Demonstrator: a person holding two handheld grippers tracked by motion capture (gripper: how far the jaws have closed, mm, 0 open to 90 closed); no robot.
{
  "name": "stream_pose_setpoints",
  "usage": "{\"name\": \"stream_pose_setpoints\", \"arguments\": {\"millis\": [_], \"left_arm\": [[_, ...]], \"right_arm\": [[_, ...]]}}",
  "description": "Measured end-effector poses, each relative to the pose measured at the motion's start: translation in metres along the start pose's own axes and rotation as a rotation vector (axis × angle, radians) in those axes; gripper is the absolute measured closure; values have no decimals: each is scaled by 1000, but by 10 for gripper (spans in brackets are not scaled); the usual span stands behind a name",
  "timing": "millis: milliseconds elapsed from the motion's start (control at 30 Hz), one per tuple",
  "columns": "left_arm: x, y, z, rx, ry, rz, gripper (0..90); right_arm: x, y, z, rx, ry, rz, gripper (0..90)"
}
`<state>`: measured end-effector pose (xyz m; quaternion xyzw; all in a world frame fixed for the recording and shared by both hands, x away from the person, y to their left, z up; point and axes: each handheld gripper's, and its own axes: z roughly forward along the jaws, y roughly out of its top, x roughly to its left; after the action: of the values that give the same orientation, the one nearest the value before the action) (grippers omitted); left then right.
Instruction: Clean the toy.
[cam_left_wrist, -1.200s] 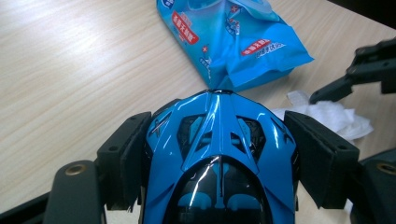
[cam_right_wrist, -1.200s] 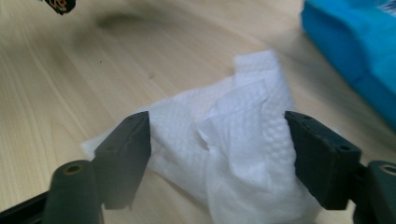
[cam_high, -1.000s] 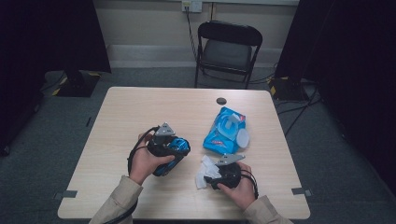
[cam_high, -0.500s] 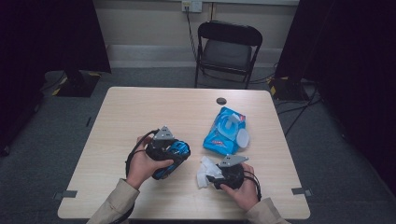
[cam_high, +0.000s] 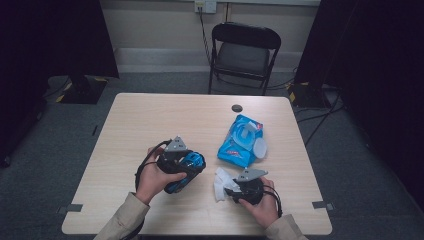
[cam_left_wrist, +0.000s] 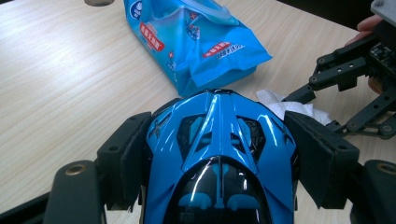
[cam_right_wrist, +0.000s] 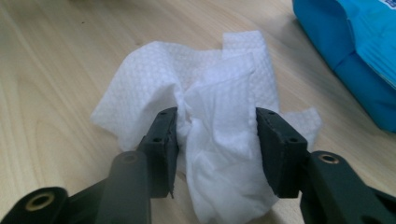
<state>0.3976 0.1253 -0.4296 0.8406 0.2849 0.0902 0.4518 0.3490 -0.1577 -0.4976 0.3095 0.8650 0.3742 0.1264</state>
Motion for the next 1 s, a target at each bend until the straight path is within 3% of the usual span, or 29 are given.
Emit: {"name": "stream_pose_setpoints", "arguments": {"millis": [67,167,267,500,567,633,800,1000], "left_arm": [[0,0,0,-3,-2,-3,261],[0,1,1,-2,-4,-2,261],[-1,1,3,0,-6,7,261],[-1,-1,4,7,-11,4,261],[-1,-1,5,7,-14,3,261],[-1,-1,5,8,-13,6,261],[-1,-3,5,6,-16,2,261],[-2,-3,4,8,-25,0,261]], "right_arm": [[0,-1,-1,-2,10,19,408],[0,2,-8,-21,-21,15,423],[-2,4,-17,-48,-32,49,432],[-5,-5,-10,16,-7,60,507],[-4,-4,-9,24,-34,30,570],[-4,-5,-9,14,-27,12,662],[-10,-5,-9,9,-13,40,808],[-16,-4,-10,7,22,74,832]]}}
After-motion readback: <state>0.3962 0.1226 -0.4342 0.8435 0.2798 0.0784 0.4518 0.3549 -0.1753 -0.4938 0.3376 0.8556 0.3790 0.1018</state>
